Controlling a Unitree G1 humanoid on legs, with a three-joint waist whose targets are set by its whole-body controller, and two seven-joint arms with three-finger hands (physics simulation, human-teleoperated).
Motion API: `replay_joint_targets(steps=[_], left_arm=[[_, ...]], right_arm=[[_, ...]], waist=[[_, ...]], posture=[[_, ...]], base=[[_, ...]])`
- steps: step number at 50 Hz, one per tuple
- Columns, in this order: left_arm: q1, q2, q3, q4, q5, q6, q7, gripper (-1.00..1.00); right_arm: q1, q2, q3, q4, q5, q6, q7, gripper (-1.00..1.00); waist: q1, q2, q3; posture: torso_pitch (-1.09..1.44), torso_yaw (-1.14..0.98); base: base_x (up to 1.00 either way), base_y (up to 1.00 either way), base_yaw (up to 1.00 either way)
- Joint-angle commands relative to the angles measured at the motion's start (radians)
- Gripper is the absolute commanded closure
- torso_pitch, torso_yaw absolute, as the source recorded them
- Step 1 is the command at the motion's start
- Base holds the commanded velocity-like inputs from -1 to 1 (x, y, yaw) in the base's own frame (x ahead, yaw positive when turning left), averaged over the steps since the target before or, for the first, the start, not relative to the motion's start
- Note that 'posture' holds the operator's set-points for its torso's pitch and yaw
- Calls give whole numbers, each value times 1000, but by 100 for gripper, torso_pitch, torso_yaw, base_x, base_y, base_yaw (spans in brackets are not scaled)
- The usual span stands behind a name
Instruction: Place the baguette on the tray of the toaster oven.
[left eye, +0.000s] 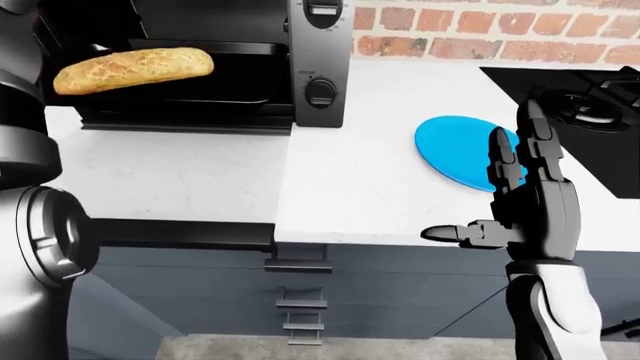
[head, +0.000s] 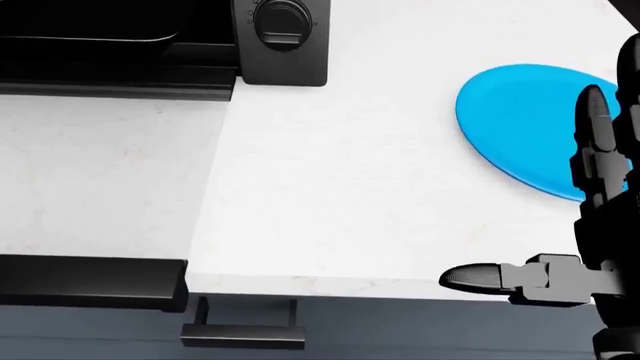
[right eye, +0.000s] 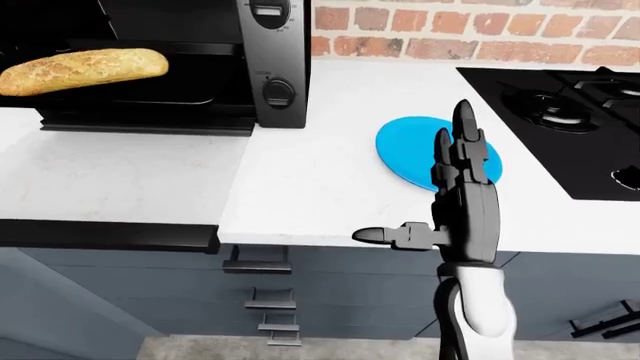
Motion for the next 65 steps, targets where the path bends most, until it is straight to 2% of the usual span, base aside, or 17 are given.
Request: replay_joint_targets(steps=[1,5,11,18,29,36,38,40,43,53,65], left_arm=[[-38,11,8,-42,-5,-4,16,-29],[-28,17,12,-63,-7,0,4,-42],[14,20,25,-149,-19,23,-42,-42],[94,21,50,-370,-37,84,-159,-42],[128,30,70,-576,-34,144,-288,-44],[186,64,104,-762,-47,201,-386,-54],[204,77,110,-805,-52,213,-410,-62],[205,90,116,-845,-57,232,-435,-84],[229,108,127,-903,-64,254,-465,-100],[318,156,164,-1099,-95,353,-559,-100],[536,252,258,-1444,-155,554,-682,-100]], right_arm=[[-15,-6,-4,-36,1,-28,-1,-100],[-16,-6,-3,-33,-1,-30,-1,-100],[-16,-6,-4,-33,-1,-31,-1,-100],[-13,-4,-3,-32,-1,-34,-1,-100],[-3,1,3,-23,-7,-52,2,-100],[5,2,-3,-19,-3,-61,6,-100],[3,1,-4,-20,-3,-58,6,-100],[-1,0,-5,-26,-1,-50,4,-100],[-6,-2,-6,-38,2,-36,2,-100],[-22,-4,7,-49,-4,-16,-5,-100],[-31,-5,16,-73,-9,8,-2,-100]], waist=[[0,6,-25],[-1,6,-25],[-2,8,-24],[-2,9,-22],[3,7,-17],[5,8,-13],[6,9,-12],[7,9,-11],[10,8,-9],[17,8,-5],[24,14,-2]], posture=[[0,17],[0,17],[0,17],[0,17],[0,17],[0,17],[0,17],[0,17],[0,17],[0,17],[0,17]], base=[[0,0,0],[0,0,0],[0,0,0],[0,0,0],[0,0,0],[0,0,0],[0,0,0],[0,0,0],[0,0,0],[0,0,0],[0,0,0]])
